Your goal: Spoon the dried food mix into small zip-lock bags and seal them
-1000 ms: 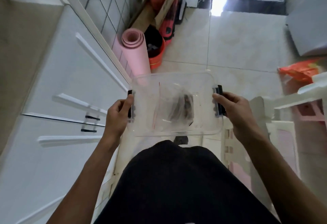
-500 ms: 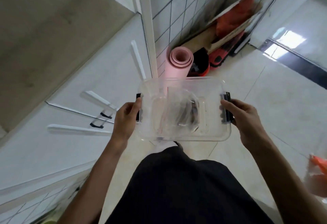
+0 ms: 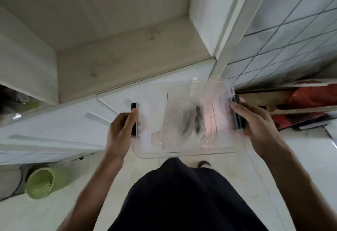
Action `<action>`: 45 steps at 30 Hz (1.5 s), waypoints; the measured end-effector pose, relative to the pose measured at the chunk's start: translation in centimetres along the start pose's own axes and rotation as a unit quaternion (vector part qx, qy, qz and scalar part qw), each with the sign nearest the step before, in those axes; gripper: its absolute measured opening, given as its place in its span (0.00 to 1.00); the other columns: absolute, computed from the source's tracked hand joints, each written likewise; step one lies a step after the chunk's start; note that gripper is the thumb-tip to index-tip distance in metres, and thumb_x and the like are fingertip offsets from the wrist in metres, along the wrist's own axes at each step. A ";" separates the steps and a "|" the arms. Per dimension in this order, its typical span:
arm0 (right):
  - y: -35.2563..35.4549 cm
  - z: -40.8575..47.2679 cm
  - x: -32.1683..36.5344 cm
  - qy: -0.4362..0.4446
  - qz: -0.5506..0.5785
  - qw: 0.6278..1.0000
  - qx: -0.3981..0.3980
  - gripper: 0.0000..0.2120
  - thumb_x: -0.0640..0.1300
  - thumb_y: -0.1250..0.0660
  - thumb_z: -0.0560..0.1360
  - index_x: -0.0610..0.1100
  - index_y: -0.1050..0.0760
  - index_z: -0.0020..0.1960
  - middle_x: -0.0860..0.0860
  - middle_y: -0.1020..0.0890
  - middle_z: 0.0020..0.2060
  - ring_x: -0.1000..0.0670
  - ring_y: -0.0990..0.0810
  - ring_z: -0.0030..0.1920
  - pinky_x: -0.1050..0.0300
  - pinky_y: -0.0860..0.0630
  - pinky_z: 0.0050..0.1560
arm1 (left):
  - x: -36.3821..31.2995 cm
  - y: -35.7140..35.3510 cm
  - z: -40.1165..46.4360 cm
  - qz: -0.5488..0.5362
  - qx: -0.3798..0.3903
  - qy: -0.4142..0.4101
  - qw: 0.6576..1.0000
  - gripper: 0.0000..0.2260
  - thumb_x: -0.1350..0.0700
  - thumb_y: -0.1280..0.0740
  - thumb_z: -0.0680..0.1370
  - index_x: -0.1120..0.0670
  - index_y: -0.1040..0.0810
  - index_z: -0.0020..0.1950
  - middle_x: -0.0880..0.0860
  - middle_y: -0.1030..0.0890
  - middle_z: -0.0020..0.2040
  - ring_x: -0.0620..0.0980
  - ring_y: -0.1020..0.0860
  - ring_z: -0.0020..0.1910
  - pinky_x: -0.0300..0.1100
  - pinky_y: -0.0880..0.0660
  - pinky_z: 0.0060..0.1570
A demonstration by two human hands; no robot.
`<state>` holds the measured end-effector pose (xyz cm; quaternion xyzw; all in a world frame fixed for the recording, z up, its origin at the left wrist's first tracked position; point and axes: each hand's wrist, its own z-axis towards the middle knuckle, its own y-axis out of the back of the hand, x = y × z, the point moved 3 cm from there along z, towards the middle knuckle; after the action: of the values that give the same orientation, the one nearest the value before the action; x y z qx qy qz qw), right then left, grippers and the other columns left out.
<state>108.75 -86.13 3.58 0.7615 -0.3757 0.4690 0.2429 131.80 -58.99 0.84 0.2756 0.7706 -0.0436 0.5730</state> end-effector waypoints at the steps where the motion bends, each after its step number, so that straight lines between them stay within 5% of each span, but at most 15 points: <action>1: -0.4 0.7 0.9 0.003 -0.013 1.000 0.017 0.13 0.54 0.26 0.75 0.45 0.16 0.53 0.49 0.15 0.43 0.46 0.18 0.44 0.49 0.23 0.47 | -0.4 0.1 -0.3 -0.008 -0.022 -0.001 1.000 0.28 0.27 0.34 0.73 0.54 0.19 0.42 0.54 0.19 0.38 0.48 0.23 0.36 0.47 0.27 0.40; 4: -1.0 2.7 3.1 -0.002 -0.012 0.998 0.067 0.11 0.51 0.26 0.77 0.45 0.14 0.52 0.41 0.13 0.50 0.37 0.16 0.48 0.45 0.24 0.51 | -1.5 0.1 -1.1 -0.035 -0.078 -0.008 0.996 0.27 0.30 0.33 0.74 0.55 0.19 0.40 0.52 0.19 0.35 0.48 0.23 0.34 0.45 0.27 0.38; 9: -2.0 5.5 7.2 0.026 -0.039 0.988 0.149 0.08 0.48 0.27 0.78 0.47 0.13 0.52 0.43 0.12 0.50 0.43 0.14 0.51 0.49 0.23 0.55 | -4.2 0.2 -1.7 -0.067 -0.135 -0.023 0.988 0.32 0.29 0.32 0.73 0.61 0.22 0.42 0.51 0.21 0.36 0.46 0.23 0.34 0.41 0.24 0.34; 16: -5.1 9.0 13.8 0.104 -0.060 0.970 0.212 0.09 0.54 0.25 0.74 0.51 0.12 0.49 0.52 0.12 0.42 0.54 0.14 0.41 0.63 0.21 0.37 | -9.7 2.0 0.4 -0.107 -0.151 -0.064 0.981 0.29 0.32 0.31 0.76 0.61 0.18 0.49 0.53 0.21 0.39 0.50 0.23 0.38 0.40 0.24 0.35; 19: -7.4 10.5 15.7 0.119 -0.070 0.971 0.193 0.11 0.57 0.27 0.72 0.50 0.12 0.45 0.53 0.13 0.38 0.53 0.15 0.37 0.57 0.22 0.41 | -11.9 3.6 3.0 -0.096 -0.142 -0.072 0.983 0.38 0.29 0.31 0.72 0.66 0.21 0.56 0.57 0.23 0.43 0.54 0.24 0.42 0.50 0.27 0.46; 22: -10.0 12.3 17.3 0.130 -0.079 0.976 0.155 0.16 0.60 0.29 0.69 0.48 0.14 0.42 0.50 0.16 0.37 0.47 0.20 0.40 0.49 0.27 0.46 | -13.9 4.9 6.1 -0.086 -0.146 -0.081 0.982 0.39 0.27 0.31 0.68 0.63 0.19 0.56 0.56 0.20 0.44 0.52 0.19 0.40 0.46 0.25 0.44; 25: -12.3 14.2 18.4 0.142 -0.077 0.981 0.109 0.12 0.56 0.31 0.77 0.52 0.14 0.40 0.54 0.14 0.36 0.49 0.16 0.39 0.55 0.24 0.42 | -15.6 5.6 9.6 -0.063 -0.154 -0.088 0.982 0.27 0.32 0.31 0.75 0.59 0.21 0.45 0.55 0.25 0.36 0.51 0.25 0.33 0.44 0.31 0.38; 28: -14.1 16.2 19.0 0.138 -0.081 0.983 0.090 0.18 0.51 0.35 0.82 0.54 0.14 0.36 0.58 0.15 0.31 0.60 0.17 0.31 0.65 0.24 0.33 | -16.5 5.6 13.2 -0.026 -0.153 -0.083 0.984 0.21 0.37 0.33 0.80 0.56 0.23 0.45 0.57 0.26 0.39 0.54 0.26 0.37 0.47 0.32 0.40; 32: -15.3 18.5 19.0 0.128 -0.112 0.983 0.065 0.12 0.51 0.38 0.85 0.49 0.20 0.48 0.50 0.18 0.32 0.58 0.22 0.22 0.67 0.30 0.23 | -16.2 4.6 16.4 0.009 -0.161 -0.042 0.986 0.23 0.35 0.35 0.81 0.56 0.23 0.45 0.58 0.24 0.39 0.54 0.23 0.37 0.42 0.29 0.36; 37: -16.0 20.3 18.5 0.121 -0.147 0.981 0.034 0.14 0.46 0.42 0.86 0.40 0.22 0.50 0.45 0.24 0.32 0.45 0.24 0.32 0.57 0.29 0.32 | -15.3 3.8 17.4 0.023 -0.185 -0.005 0.982 0.26 0.32 0.37 0.80 0.55 0.22 0.43 0.53 0.23 0.35 0.50 0.24 0.30 0.41 0.31 0.30; 41: -15.0 21.2 17.0 0.027 -0.128 0.991 0.036 0.11 0.47 0.39 0.85 0.41 0.22 0.53 0.45 0.20 0.39 0.45 0.20 0.38 0.52 0.21 0.37 | -15.5 3.8 17.1 0.040 -0.189 0.000 0.981 0.27 0.30 0.38 0.79 0.55 0.22 0.44 0.52 0.23 0.33 0.49 0.24 0.30 0.40 0.31 0.29; 45: -14.3 20.0 17.2 0.070 -0.182 0.979 0.061 0.17 0.50 0.43 0.85 0.42 0.21 0.49 0.45 0.19 0.41 0.45 0.21 0.40 0.51 0.22 0.42 | -15.8 4.4 16.0 0.020 -0.170 0.013 0.985 0.28 0.30 0.40 0.80 0.55 0.21 0.46 0.56 0.19 0.43 0.54 0.19 0.40 0.48 0.19 0.42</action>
<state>135.58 -97.90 9.90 0.7957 -0.1839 0.4911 0.3031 150.63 -67.28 10.84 0.1898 0.7687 0.1030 0.6020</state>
